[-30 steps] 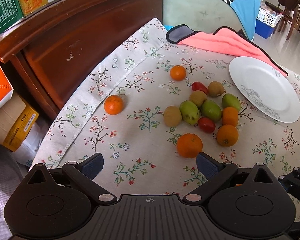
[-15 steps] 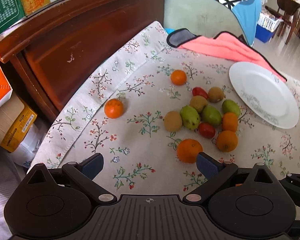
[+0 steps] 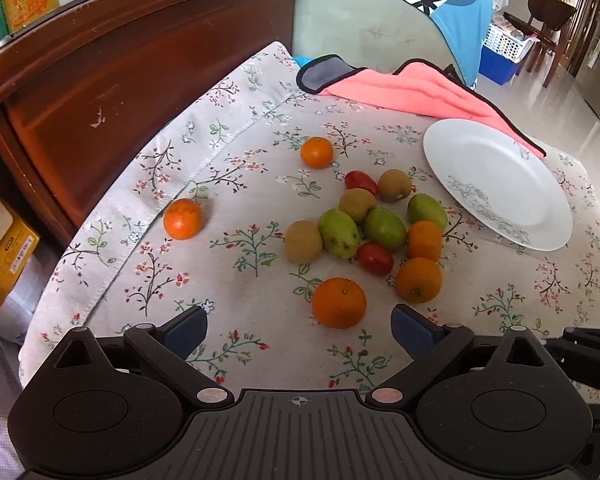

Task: Organize fruits
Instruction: 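Grasp an orange with the right gripper while the left gripper grasps another orange, then carry both oranges onto the white plate and open both grippers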

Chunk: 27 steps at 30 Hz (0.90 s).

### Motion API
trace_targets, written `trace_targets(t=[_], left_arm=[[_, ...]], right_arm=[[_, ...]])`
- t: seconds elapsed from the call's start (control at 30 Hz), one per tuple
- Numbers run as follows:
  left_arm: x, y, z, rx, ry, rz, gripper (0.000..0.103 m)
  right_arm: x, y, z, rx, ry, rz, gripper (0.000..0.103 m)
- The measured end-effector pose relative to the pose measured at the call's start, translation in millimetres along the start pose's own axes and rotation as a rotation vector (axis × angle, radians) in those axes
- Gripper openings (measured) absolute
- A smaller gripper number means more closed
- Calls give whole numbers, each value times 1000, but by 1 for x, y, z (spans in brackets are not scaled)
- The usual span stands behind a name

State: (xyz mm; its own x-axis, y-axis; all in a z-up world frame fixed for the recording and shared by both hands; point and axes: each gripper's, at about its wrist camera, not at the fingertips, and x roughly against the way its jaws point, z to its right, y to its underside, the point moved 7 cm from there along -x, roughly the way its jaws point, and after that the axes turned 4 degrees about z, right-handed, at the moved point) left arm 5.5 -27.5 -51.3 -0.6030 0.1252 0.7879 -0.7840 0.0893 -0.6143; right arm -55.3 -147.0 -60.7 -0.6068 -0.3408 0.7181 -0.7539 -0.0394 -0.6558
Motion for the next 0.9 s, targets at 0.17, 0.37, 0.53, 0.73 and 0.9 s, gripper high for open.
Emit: trace_targets(t=[0.17, 0.37, 0.53, 0.73, 0.9], left_arm=[[-7, 0, 3, -14, 19, 19, 98], [-11, 3, 6, -41, 20, 20, 82], [-18, 7, 7, -33, 29, 0, 66], [-20, 7, 14, -87, 24, 35, 50], [-19, 5, 14, -86, 30, 50, 30]], right_arm=[[-3, 3, -4, 27, -6, 2, 33], [-5, 0, -4, 32, 0, 16, 33], [-9, 2, -6, 43, -9, 3, 35], [-13, 3, -9, 57, -8, -4, 35], [-14, 4, -9, 66, -11, -5, 33]])
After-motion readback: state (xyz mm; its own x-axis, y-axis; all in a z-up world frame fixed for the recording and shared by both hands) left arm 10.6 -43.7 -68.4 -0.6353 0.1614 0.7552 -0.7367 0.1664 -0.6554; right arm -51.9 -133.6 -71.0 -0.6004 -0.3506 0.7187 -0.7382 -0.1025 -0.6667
